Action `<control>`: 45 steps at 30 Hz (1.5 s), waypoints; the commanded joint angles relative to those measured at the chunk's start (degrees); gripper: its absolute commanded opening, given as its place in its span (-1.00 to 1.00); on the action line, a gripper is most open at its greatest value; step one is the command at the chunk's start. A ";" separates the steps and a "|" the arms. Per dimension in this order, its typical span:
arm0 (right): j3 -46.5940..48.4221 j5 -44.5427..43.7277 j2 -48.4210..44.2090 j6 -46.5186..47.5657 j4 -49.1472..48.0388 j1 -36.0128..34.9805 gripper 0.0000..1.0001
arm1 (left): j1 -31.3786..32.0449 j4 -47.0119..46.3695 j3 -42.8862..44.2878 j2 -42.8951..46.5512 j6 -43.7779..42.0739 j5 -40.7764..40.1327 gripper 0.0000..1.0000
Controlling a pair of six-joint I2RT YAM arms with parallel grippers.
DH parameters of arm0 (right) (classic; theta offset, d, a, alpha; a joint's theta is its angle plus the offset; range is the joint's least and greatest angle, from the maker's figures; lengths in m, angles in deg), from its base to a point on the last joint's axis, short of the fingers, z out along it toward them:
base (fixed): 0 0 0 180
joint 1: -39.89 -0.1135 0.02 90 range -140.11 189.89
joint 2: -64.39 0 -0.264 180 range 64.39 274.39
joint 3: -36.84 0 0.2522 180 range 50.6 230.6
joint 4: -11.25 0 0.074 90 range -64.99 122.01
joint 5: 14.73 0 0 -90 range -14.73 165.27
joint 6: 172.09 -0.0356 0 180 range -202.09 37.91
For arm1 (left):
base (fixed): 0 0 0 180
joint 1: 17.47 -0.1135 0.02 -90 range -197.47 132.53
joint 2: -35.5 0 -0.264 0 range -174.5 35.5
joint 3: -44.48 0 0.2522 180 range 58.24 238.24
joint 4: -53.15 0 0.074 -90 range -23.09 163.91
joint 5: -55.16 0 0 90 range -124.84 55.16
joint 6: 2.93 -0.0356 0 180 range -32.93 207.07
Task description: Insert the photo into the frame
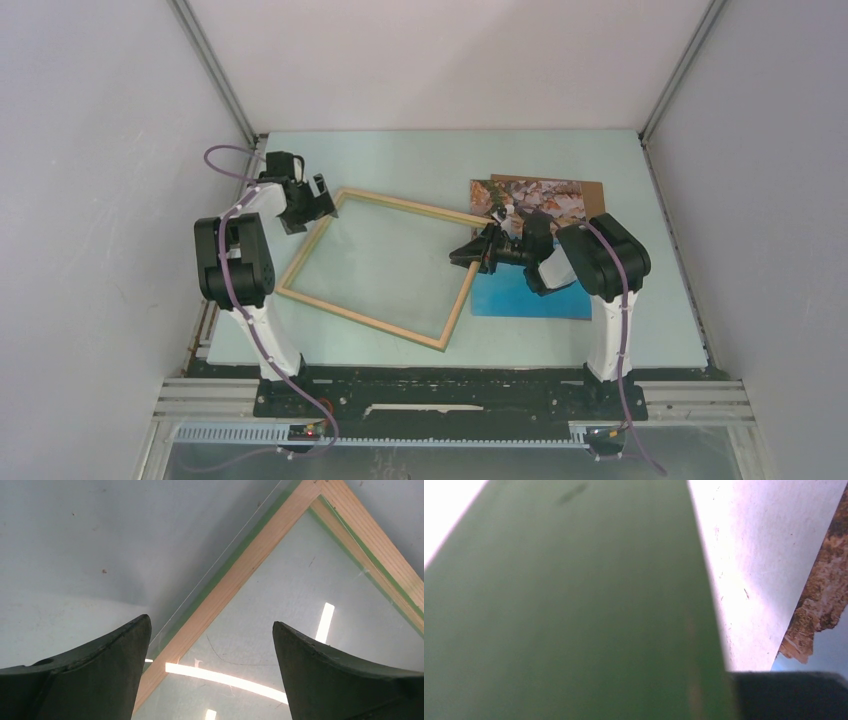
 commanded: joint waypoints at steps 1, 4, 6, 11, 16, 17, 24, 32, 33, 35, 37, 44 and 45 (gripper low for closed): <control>1.43 1.63 -2.42 -2.27 -0.30 -0.50 -0.33 | -0.38 0.46 2.48 1.83 -1.22 0.67 0.96; 1.45 1.69 -2.51 -2.40 -0.28 -0.60 -0.32 | -0.38 0.41 2.31 1.86 -0.96 1.46 0.95; 1.45 1.80 -2.59 -2.41 -0.26 -0.60 -0.32 | -0.39 0.63 2.35 1.65 -1.09 2.45 0.92; 1.54 1.86 -2.66 -2.40 0.01 -0.69 -0.29 | -0.21 1.31 1.85 3.61 -0.96 3.46 0.86; 2.36 1.83 -2.94 -2.29 0.39 -1.34 -0.25 | 0.20 1.70 1.04 4.07 0.14 5.59 0.81; 2.53 1.72 -2.99 -2.28 0.44 -1.55 -0.24 | 0.46 1.98 1.19 3.97 0.25 5.88 0.80; 2.77 1.57 -3.10 -2.33 0.25 -2.04 -0.34 | 2.41 3.46 1.42 3.99 0.61 4.15 0.82; 2.51 2.19 -3.47 -4.08 -2.72 -1.88 -0.15 | 2.53 3.78 1.60 3.44 0.20 3.56 0.82; 2.50 2.22 -3.71 -4.08 -2.58 -1.84 -0.12 | 2.56 3.94 1.68 3.49 0.15 3.55 0.82; 2.48 2.20 -4.03 -4.08 -2.55 -1.75 -0.09 | 2.69 3.98 1.66 3.76 0.04 3.63 0.82; 2.50 2.27 -4.06 -4.25 -2.90 -1.62 -0.06 | 2.86 4.10 1.66 3.89 0.02 3.64 0.82; 2.52 2.17 -4.01 -4.59 -3.67 -1.62 -0.14 | 4.12 4.66 1.60 3.93 0.04 5.49 0.82; 2.51 2.16 -3.91 -4.65 -3.75 -1.62 -0.19 | 4.28 4.81 1.68 4.02 0.02 5.51 0.82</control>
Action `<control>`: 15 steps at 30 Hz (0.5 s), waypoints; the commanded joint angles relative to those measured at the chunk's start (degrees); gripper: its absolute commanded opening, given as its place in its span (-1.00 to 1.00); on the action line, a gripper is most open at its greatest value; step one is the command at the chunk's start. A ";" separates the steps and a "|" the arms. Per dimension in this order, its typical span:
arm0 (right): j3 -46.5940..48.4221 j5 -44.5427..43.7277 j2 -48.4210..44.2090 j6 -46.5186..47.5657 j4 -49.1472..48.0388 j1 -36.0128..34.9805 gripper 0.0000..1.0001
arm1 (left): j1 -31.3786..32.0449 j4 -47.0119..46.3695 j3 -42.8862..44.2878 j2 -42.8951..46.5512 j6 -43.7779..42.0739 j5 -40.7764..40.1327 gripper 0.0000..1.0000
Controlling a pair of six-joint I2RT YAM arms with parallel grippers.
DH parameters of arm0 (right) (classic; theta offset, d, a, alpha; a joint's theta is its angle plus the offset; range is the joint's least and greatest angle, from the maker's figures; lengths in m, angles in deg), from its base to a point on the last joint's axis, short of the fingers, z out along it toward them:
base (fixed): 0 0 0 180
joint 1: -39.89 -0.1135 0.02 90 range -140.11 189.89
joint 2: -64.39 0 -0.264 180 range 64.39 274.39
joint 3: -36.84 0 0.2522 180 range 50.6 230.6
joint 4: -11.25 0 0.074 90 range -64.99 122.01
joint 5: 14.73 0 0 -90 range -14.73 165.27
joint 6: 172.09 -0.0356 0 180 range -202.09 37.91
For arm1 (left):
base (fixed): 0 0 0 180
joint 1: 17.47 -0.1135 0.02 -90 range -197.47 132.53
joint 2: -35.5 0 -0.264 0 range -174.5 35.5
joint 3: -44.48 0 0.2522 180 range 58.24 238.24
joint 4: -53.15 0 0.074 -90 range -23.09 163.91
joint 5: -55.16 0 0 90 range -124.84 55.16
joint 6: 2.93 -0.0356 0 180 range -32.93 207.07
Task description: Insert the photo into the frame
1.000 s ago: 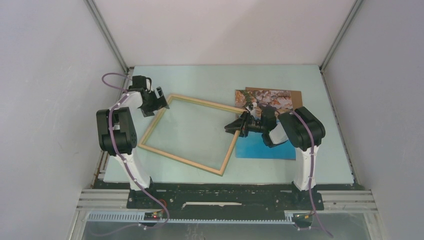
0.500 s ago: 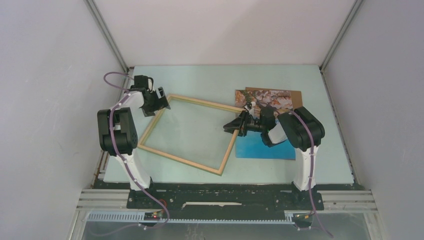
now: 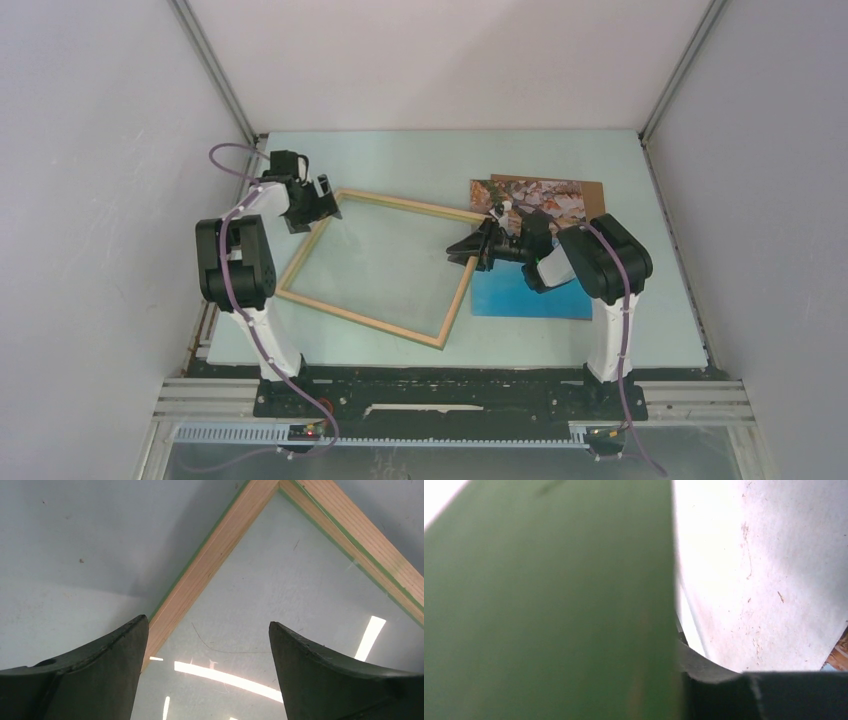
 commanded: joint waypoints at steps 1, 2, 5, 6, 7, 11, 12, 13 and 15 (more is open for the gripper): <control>1.32 1.79 -2.48 -1.17 -3.93 -0.80 -0.23 | 2.82 2.78 1.61 3.05 0.11 4.12 0.82; 1.32 1.87 -2.43 -1.18 -3.99 -0.79 -0.26 | 3.03 2.74 1.60 3.22 0.12 4.16 0.82; 1.32 1.87 -2.20 -0.99 -4.02 -0.78 -0.21 | 3.53 2.78 1.52 3.68 0.16 4.08 0.82; 1.37 1.82 -2.07 -0.91 -3.90 -0.79 -0.16 | 3.50 2.74 1.43 3.94 0.21 4.20 0.82; 1.33 1.78 -1.94 -0.87 -3.80 -0.76 -0.13 | 3.52 2.47 1.08 4.42 0.31 4.32 0.82; 1.32 1.50 -1.87 -0.32 -3.13 -0.83 -0.05 | 3.81 1.39 -0.27 6.55 0.27 4.96 0.82; 1.32 1.40 -1.87 -0.11 -2.87 -0.85 -0.05 | 3.91 1.23 -0.43 7.03 0.22 5.22 0.82; 1.32 1.40 -1.83 0.00 -2.68 -0.85 -0.04 | 4.04 1.20 -0.62 7.47 0.25 5.35 0.82; 1.32 1.37 -1.75 0.07 -2.57 -0.84 -0.04 | 4.17 1.20 -1.19 8.04 0.30 5.94 0.82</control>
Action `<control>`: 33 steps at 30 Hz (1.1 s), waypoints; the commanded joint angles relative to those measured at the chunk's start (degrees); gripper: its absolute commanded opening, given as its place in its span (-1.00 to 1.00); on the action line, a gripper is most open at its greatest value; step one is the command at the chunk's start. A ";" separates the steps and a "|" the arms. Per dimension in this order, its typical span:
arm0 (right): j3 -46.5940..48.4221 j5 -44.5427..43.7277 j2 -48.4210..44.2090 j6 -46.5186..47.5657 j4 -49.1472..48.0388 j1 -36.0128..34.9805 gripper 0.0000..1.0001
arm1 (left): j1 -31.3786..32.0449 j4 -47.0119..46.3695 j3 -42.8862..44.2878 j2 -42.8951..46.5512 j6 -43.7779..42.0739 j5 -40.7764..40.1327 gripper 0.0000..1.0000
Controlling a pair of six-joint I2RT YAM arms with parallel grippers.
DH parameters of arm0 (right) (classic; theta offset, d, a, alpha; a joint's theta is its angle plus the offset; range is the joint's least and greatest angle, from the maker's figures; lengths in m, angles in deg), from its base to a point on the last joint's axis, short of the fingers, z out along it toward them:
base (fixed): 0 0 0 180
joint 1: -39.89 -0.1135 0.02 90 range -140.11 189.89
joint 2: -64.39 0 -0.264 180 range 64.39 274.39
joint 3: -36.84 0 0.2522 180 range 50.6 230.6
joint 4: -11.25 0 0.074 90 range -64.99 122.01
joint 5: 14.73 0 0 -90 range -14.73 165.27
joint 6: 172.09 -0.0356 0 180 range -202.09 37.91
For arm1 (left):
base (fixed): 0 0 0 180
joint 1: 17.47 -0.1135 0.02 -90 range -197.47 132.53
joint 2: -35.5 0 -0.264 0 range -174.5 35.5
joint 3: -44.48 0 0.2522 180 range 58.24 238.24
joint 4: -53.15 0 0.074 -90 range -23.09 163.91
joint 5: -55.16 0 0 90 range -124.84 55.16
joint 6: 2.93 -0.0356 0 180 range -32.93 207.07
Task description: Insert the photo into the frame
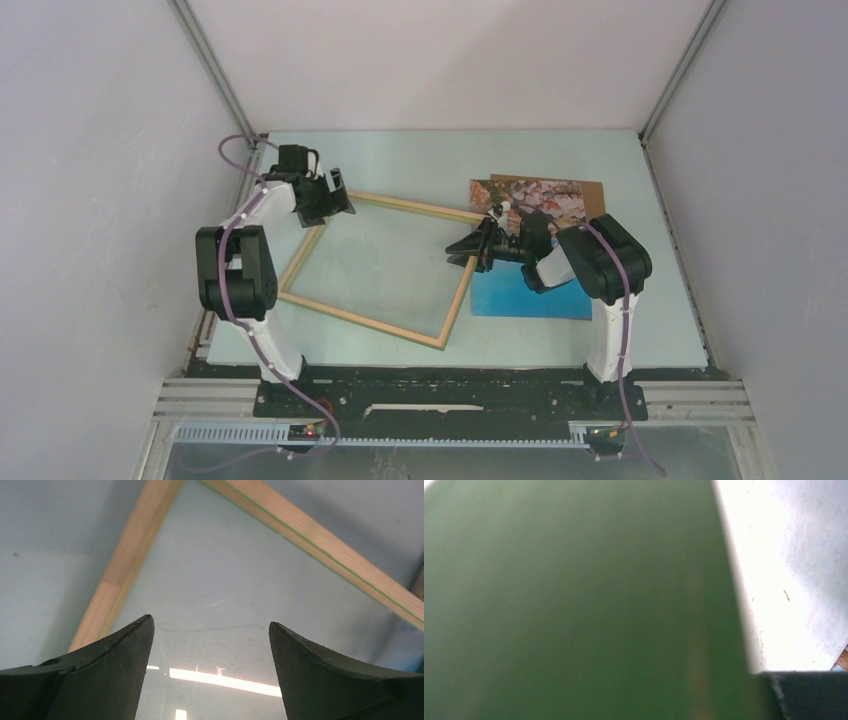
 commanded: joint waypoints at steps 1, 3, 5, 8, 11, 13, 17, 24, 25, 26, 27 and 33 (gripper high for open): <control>1.32 1.19 -1.71 0.46 -2.19 -0.62 -0.04 | 1.18 -0.18 -1.26 4.71 0.41 3.91 0.82; 1.32 1.19 -1.70 0.43 -2.40 -0.66 -0.04 | 1.22 -0.05 -1.53 4.88 0.50 3.90 0.82; 1.32 1.22 -1.79 0.37 -2.54 -0.67 -0.04 | 1.16 -0.17 -1.65 5.16 0.50 3.00 0.83; 1.32 1.28 -2.16 0.12 -2.71 -0.57 -0.02 | 1.20 0.31 -1.13 4.97 0.13 1.73 0.83; 1.32 1.31 -2.47 -0.24 -2.66 -0.45 -0.01 | 0.89 0.52 -1.07 5.38 -0.18 -1.59 0.86; 1.32 1.45 -2.57 0.00 -2.49 -0.35 0.01 | 0.41 0.59 -1.06 5.60 -0.55 -3.50 0.88; 1.33 1.54 -2.37 -0.20 -2.85 -0.40 0.04 | 0.07 2.48 -0.20 4.84 -2.54 -8.78 0.94; 1.32 1.65 -1.92 -1.74 -5.21 -0.36 -0.12 | -0.57 3.48 0.63 1.02 -2.03 -6.49 0.95; 1.32 1.65 -1.88 -1.87 -5.42 -0.42 -0.15 | -0.61 3.37 0.57 0.76 -1.82 -5.74 0.95; 1.32 1.69 -1.94 -1.95 -5.44 -0.33 -0.18 | -0.53 3.27 0.54 0.53 -1.52 -5.67 0.94; 1.32 1.74 -1.97 -1.95 -5.47 -0.29 -0.23 | -0.61 3.17 0.44 0.37 -1.42 -5.85 0.94; 1.37 1.81 -1.66 -2.20 -5.98 -0.29 -0.36 | -0.56 2.32 0.04 1.41 -1.49 -6.10 0.95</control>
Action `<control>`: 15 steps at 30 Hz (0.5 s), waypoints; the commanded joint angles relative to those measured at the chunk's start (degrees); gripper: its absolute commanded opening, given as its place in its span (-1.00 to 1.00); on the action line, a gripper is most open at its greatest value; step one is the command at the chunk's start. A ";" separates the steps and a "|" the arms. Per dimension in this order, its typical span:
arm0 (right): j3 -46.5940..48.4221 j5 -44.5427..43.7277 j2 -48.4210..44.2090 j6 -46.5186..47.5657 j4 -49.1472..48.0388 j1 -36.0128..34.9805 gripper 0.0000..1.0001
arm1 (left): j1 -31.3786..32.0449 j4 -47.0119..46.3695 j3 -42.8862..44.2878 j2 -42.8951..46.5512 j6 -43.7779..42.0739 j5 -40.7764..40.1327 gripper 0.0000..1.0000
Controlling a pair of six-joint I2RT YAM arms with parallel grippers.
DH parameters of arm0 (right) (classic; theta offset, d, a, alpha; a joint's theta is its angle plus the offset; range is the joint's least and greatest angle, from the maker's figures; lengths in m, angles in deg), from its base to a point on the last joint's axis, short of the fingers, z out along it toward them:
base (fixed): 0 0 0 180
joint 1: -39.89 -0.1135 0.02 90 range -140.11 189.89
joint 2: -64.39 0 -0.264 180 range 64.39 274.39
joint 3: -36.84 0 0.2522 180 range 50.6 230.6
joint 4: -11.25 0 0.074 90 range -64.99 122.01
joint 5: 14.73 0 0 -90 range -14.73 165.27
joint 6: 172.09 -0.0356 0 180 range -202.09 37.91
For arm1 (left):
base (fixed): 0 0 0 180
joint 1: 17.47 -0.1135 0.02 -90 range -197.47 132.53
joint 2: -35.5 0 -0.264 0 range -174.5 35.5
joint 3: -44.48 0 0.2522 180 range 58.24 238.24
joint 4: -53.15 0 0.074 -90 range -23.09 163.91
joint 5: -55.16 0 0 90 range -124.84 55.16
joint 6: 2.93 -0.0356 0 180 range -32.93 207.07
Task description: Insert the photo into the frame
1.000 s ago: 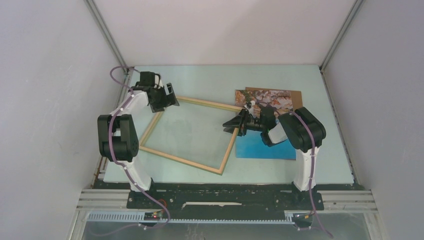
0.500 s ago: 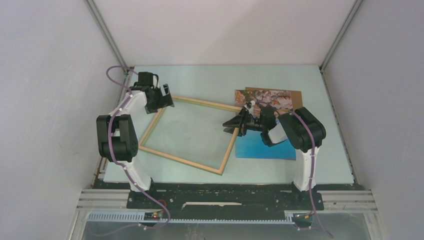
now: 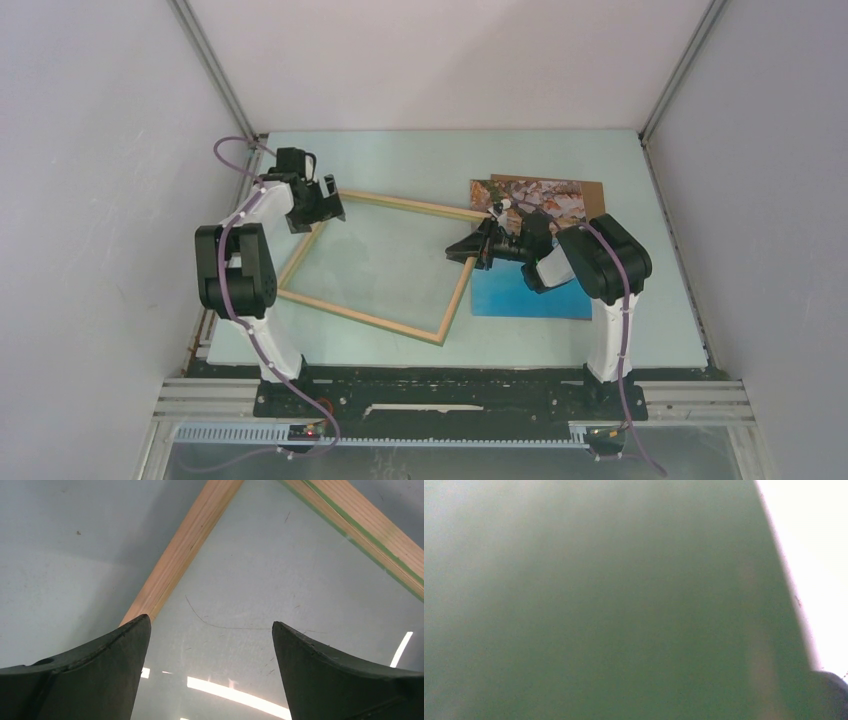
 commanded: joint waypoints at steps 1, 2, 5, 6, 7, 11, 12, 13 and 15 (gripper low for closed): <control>1.31 1.67 -1.58 -2.09 -3.89 -0.28 -0.36 | -0.14 -1.04 0.02 1.50 -0.24 0.26 0.95; 1.30 1.72 -1.49 -2.13 -4.00 -0.27 -0.38 | -0.13 -1.05 -0.02 1.72 -0.25 0.11 0.95; 1.30 1.86 -1.64 -2.00 -3.95 -0.21 -0.36 | -0.22 -0.91 0.06 2.10 -0.47 -0.13 0.95; 1.30 1.90 -1.71 -1.75 -3.68 -0.21 -0.29 | -0.24 -1.02 0.03 2.23 -0.49 -0.34 0.95; 1.31 1.88 -1.83 -1.49 -3.35 -0.22 -0.24 | -0.35 -1.10 0.14 2.28 -0.51 -0.46 0.95; 1.30 2.01 -2.40 -1.19 -2.97 -0.24 -0.08 | -1.33 -1.09 0.51 2.01 -0.59 0.07 0.96; 1.30 1.98 -2.52 -1.06 -2.83 -0.28 -0.06 | -1.55 -0.98 0.62 1.84 -0.60 0.24 0.96; 1.30 1.99 -2.66 -1.01 -2.73 -0.22 -0.05 | -1.82 -0.96 0.59 1.74 -0.60 0.41 0.96; 1.30 1.88 -2.79 -1.07 -2.82 -0.23 -0.04 | -2.09 -0.95 0.71 1.24 -0.60 0.70 0.96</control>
